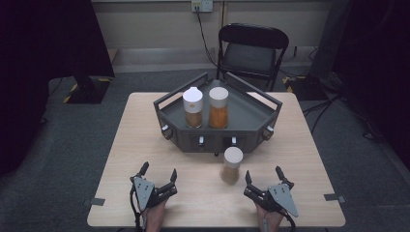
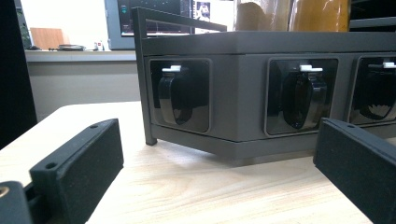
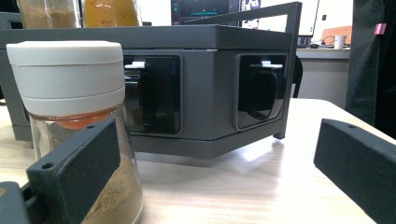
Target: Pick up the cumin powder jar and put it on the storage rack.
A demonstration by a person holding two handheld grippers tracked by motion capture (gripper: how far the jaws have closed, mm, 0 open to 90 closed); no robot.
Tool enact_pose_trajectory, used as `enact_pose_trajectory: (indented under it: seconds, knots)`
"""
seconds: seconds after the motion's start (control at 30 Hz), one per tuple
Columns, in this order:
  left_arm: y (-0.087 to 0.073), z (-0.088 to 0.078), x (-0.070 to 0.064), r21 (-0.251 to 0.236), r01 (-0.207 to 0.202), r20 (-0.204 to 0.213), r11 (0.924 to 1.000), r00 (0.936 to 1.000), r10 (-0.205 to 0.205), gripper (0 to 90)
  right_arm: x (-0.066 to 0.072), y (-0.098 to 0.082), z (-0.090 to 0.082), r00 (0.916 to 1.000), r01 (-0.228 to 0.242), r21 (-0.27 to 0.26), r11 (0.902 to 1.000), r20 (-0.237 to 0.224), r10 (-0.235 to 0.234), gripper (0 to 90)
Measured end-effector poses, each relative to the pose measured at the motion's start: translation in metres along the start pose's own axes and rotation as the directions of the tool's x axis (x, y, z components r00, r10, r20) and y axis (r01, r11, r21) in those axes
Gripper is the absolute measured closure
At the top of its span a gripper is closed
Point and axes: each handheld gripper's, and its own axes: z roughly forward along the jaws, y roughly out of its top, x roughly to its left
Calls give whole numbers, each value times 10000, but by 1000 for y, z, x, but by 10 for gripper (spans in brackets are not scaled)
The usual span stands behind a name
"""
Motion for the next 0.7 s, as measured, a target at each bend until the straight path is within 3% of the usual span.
enact_pose_trajectory:
  seconds: [0.7]
  knots:
    - [0,0,0,3,-1,-1,10000,10000,1,12,-3,5,-3,9998,-185,-10,9998,-110,185,0]
